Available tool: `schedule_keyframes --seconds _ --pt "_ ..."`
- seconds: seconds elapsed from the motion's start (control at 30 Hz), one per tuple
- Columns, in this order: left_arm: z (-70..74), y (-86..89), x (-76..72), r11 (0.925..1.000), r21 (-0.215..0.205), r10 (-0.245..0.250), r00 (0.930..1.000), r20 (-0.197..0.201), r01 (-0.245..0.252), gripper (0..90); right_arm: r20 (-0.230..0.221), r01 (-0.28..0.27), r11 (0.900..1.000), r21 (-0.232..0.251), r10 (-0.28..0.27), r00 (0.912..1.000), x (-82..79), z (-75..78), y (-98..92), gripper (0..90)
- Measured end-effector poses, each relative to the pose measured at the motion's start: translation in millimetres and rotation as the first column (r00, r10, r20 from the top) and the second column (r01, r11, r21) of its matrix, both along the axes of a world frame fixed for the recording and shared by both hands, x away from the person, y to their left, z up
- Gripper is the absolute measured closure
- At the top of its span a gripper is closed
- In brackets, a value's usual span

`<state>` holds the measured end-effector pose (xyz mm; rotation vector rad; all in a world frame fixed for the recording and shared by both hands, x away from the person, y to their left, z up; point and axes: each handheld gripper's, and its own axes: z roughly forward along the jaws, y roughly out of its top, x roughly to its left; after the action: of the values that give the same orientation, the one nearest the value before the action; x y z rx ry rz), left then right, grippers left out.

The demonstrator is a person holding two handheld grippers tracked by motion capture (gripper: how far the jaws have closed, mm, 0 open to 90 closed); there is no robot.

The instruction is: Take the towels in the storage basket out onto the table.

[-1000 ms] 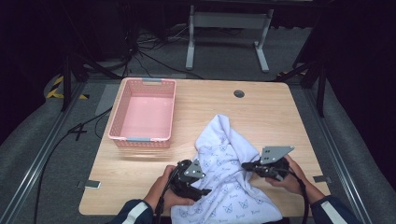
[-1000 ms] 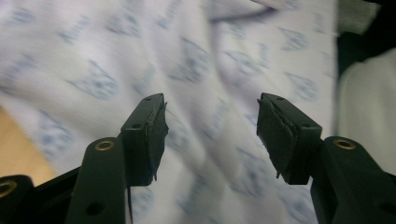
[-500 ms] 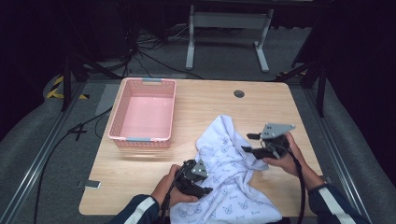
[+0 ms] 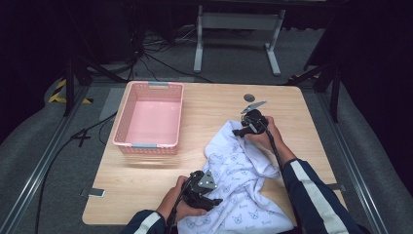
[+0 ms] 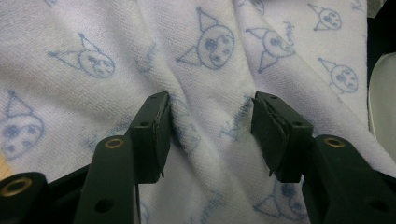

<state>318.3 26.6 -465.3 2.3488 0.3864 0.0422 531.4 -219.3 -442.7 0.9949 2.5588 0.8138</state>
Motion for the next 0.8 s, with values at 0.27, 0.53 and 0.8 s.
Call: schedule_keyframes --seconds 0.27,0.53,0.8 --pt "0.9 0.0 -4.5 0.9999 0.013 -0.009 0.9999 -0.010 0.009 47.7 0.078 0.022 1.000 0.016 -0.023 0.9967 -0.2 6.7 -17.9 85.6" --pt "2.4 -4.5 -5.6 0.9983 0.031 -0.049 0.9988 -0.008 0.049 48.3 0.203 0.246 0.969 0.030 -0.247 0.9474 -8.8 35.5 -106.4 85.6" --pt "3.4 -9.0 -13.3 0.9929 0.022 -0.116 0.9917 -0.056 0.117 49.8 0.184 0.429 0.902 0.037 -0.428 0.8846 -26.4 34.5 -193.2 85.3"
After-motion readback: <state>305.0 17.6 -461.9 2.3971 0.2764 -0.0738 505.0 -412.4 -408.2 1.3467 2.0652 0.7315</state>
